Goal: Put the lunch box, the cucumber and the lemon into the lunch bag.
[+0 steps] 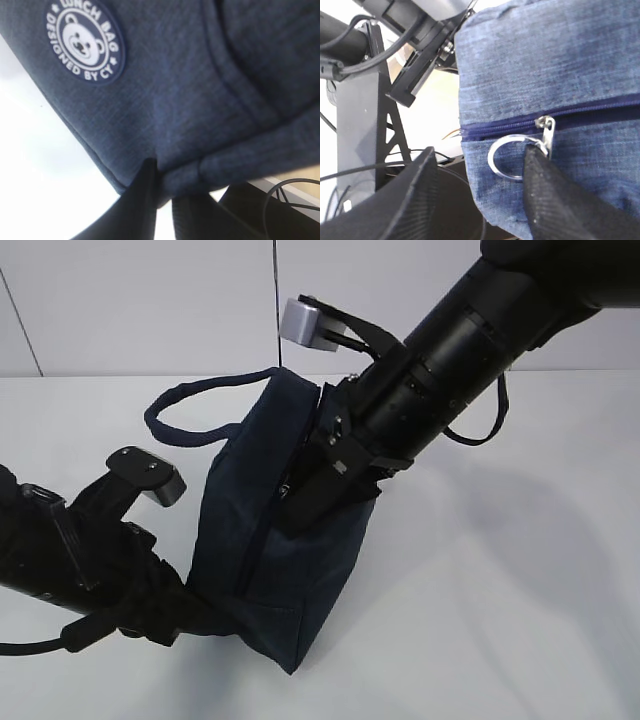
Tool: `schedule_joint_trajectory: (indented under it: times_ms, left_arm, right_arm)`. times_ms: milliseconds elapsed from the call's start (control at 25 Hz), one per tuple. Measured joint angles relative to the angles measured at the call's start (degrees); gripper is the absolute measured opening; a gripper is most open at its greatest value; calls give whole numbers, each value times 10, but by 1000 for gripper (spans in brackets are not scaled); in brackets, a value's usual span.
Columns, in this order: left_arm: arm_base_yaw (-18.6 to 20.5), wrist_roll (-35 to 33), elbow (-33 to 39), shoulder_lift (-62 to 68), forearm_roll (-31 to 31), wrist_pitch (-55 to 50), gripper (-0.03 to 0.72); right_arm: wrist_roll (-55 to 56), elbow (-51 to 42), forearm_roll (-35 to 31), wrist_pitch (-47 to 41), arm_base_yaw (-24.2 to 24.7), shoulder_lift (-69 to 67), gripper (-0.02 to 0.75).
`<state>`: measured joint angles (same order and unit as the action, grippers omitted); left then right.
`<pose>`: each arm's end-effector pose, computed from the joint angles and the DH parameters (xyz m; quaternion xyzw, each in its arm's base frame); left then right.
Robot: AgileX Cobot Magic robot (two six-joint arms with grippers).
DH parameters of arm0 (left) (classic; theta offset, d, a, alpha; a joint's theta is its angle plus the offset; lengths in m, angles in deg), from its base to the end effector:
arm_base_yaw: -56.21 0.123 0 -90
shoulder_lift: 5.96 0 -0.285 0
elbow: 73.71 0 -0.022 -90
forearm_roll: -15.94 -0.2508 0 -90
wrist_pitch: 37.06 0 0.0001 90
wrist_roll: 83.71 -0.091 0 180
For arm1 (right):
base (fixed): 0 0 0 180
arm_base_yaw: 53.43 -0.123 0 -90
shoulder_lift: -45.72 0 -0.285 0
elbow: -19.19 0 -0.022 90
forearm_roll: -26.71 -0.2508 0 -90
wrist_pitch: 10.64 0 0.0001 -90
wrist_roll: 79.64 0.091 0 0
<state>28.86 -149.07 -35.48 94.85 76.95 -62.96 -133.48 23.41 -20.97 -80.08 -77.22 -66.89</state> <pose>0.2269 -0.1566 0.1535 0.3257 0.8961 -0.2276 0.1978 0.3101 0.2056 0.2633 -0.4682 0.7970 0.3635 0.1155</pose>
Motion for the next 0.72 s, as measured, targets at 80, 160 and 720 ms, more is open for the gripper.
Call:
schedule_joint_trajectory:
  times_ms: [80, 160, 720]
  left_arm:
    - [0, 0, 0, 0, 0, 0, 30]
    - [0, 0, 0, 0, 0, 0, 30]
    - [0, 0, 0, 0, 0, 0, 30]
  right_arm:
    - [2, 0, -1, 0, 0, 0, 408]
    - [4, 0, -2, 0, 0, 0, 414]
    - [28, 2, -7, -1, 0, -35, 411]
